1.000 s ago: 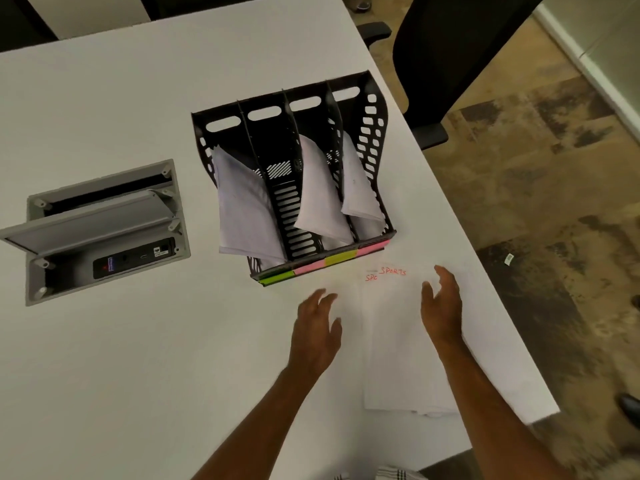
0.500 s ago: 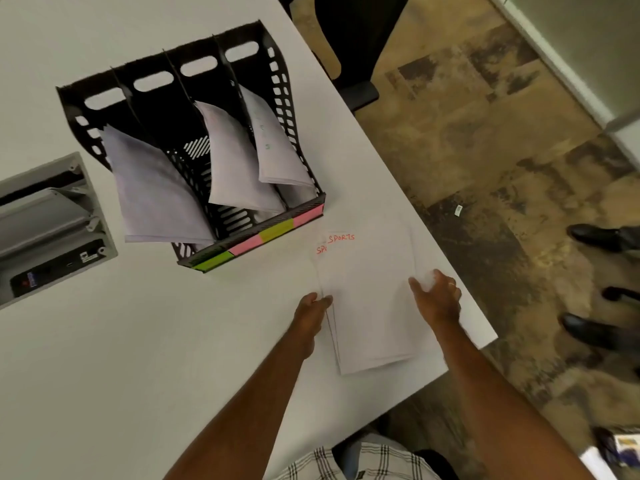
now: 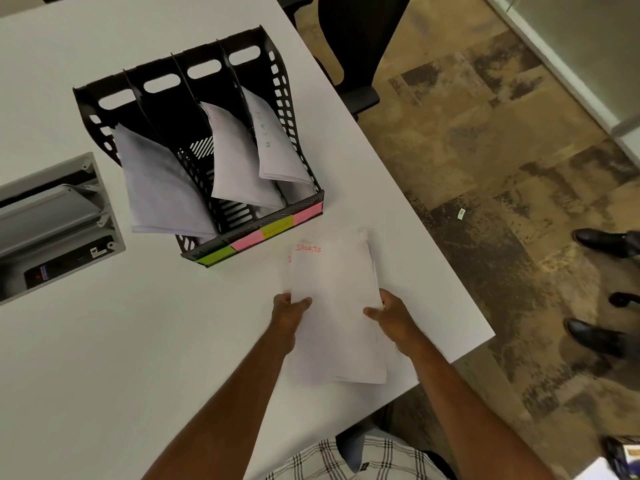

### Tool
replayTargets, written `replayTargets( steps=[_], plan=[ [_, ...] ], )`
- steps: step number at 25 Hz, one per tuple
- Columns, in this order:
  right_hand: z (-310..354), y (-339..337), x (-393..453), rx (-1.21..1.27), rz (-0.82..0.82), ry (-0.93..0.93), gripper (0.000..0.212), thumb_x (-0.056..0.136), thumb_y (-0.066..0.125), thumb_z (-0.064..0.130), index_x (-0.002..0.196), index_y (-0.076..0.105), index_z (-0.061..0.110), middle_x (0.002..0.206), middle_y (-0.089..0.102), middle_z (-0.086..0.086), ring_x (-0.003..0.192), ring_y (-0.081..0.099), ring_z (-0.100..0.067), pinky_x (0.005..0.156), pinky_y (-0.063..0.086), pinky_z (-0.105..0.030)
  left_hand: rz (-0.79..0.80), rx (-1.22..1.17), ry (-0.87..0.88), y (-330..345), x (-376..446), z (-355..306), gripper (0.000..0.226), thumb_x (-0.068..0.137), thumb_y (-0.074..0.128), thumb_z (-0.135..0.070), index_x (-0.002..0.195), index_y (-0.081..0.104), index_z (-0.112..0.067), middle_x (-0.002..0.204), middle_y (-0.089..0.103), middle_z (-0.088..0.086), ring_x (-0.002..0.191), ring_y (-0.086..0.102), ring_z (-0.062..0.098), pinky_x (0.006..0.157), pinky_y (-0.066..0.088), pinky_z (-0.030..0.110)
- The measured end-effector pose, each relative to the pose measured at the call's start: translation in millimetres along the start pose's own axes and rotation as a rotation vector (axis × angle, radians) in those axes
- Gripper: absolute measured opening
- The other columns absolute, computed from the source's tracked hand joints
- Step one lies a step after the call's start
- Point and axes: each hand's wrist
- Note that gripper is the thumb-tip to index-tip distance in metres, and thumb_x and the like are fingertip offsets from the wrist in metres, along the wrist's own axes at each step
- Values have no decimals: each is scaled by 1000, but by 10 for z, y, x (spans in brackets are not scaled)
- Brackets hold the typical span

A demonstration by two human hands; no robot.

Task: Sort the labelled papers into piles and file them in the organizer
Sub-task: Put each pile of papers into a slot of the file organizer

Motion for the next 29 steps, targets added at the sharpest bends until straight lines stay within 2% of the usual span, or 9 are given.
replayTargets(
  steps=[2, 5, 9, 12, 15, 19, 22, 25, 29],
  plan=[
    [129, 30, -105, 45, -21, -95, 29, 91, 66, 8, 111, 64, 28, 111, 73, 4, 103, 69, -16, 84, 55, -25, 30, -101, 10, -98, -40, -41, 64, 85, 77, -10, 139, 44, -7, 130, 62, 12, 114, 63, 33, 99, 52, 47],
    [371, -10, -251, 160, -32, -210, 31, 91, 64, 6, 105, 68, 33, 104, 75, 10, 97, 71, -12, 74, 57, -19, 144, -129, 114, -247, -117, -201, 48, 83, 79, -11, 128, 63, -8, 124, 71, 11, 118, 64, 32, 100, 50, 39],
    [694, 16, -434, 254, -68, -364, 35, 91, 64, 3, 105, 69, 34, 106, 75, 14, 101, 70, -7, 85, 56, -20, 122, -90, 331, -313, -442, -579, 45, 89, 72, -12, 131, 59, -13, 121, 71, 8, 114, 64, 31, 96, 53, 41],
    [810, 173, -626, 367, -175, -418, 17, 86, 75, 33, 102, 71, 36, 103, 75, 15, 97, 69, 2, 81, 53, -10, 102, -127, 546, -327, -730, -734, 39, 89, 69, -18, 128, 64, -15, 113, 75, 5, 103, 71, 26, 81, 59, 33],
    [742, 281, -749, 312, -255, -546, 51, 78, 70, 64, 116, 67, 31, 114, 72, 6, 105, 64, 7, 85, 47, -4, 129, -146, 702, -419, -924, -726, 34, 83, 73, -27, 117, 70, -26, 112, 75, 1, 102, 72, 23, 78, 58, 27],
    [646, 416, -749, 207, -147, -565, 42, 90, 71, 17, 122, 64, 45, 122, 66, 15, 115, 62, -12, 92, 53, -22, 77, 146, 687, -547, -870, -455, 44, 84, 78, -10, 110, 67, -44, 123, 67, -1, 120, 61, 29, 97, 53, 47],
    [613, 522, -722, 63, -183, -584, 43, 92, 68, 9, 113, 65, 46, 110, 68, 25, 108, 64, -1, 94, 53, -22, -35, 434, 856, -579, -758, -261, 32, 84, 76, -5, 114, 71, -14, 114, 68, 15, 114, 60, 45, 97, 45, 63],
    [687, 566, -708, 108, -218, -552, 33, 94, 66, 12, 101, 68, 44, 95, 73, 22, 96, 69, 0, 90, 58, -31, -95, 397, 709, -545, -751, -374, 34, 87, 76, -11, 119, 66, -6, 113, 64, 9, 111, 60, 38, 96, 50, 59],
    [815, 498, -771, 150, -223, -557, 42, 94, 67, 21, 99, 67, 62, 95, 71, 31, 95, 68, 3, 76, 57, -16, -28, 211, 594, -593, -781, -514, 36, 89, 73, -19, 122, 62, -26, 107, 67, -2, 98, 67, 29, 84, 60, 41]
  ],
)
Point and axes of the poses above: each hand's wrist, its own x-axis towards the middle knuckle, its own y-axis out of the palm, z = x × y
